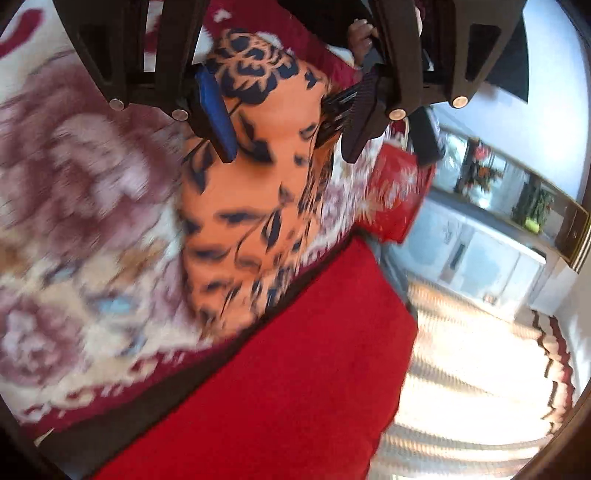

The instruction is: Fold small clothes

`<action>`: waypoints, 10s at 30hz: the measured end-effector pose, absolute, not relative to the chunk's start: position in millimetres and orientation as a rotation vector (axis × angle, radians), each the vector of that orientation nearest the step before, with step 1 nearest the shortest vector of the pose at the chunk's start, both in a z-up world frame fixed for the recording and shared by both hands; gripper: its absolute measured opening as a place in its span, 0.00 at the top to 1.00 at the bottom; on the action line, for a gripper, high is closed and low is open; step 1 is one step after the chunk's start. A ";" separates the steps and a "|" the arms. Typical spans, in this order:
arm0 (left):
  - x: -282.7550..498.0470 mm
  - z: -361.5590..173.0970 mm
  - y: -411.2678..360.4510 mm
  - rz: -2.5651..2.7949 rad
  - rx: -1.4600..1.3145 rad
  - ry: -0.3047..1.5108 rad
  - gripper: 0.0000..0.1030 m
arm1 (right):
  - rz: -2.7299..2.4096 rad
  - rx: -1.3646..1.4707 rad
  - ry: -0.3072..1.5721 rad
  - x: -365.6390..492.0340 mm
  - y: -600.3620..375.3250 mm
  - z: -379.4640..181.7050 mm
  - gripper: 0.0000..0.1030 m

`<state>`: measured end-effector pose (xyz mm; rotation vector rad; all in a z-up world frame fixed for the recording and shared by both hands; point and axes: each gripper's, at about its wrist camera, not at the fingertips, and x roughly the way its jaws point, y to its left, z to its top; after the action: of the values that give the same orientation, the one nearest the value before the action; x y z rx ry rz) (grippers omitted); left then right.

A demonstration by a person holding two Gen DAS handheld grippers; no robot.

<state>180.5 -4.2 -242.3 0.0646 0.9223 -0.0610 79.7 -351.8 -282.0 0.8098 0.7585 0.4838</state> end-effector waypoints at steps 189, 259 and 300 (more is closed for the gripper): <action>191.3 -269.7 -13.1 -0.295 -0.046 0.939 0.11 | 0.280 0.419 0.741 91.7 -321.7 -258.8 0.37; 182.6 -275.3 -14.4 -0.228 0.076 0.885 0.10 | 0.362 0.904 0.829 124.2 -390.6 -311.0 0.33; 232.7 -306.7 33.4 -0.520 -0.419 1.125 0.10 | 0.430 0.724 0.855 145.5 -349.6 -322.7 0.34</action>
<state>232.7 33.3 -306.7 -0.4190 1.1246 -0.5204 145.5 -349.6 -322.7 0.7243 0.8552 0.4300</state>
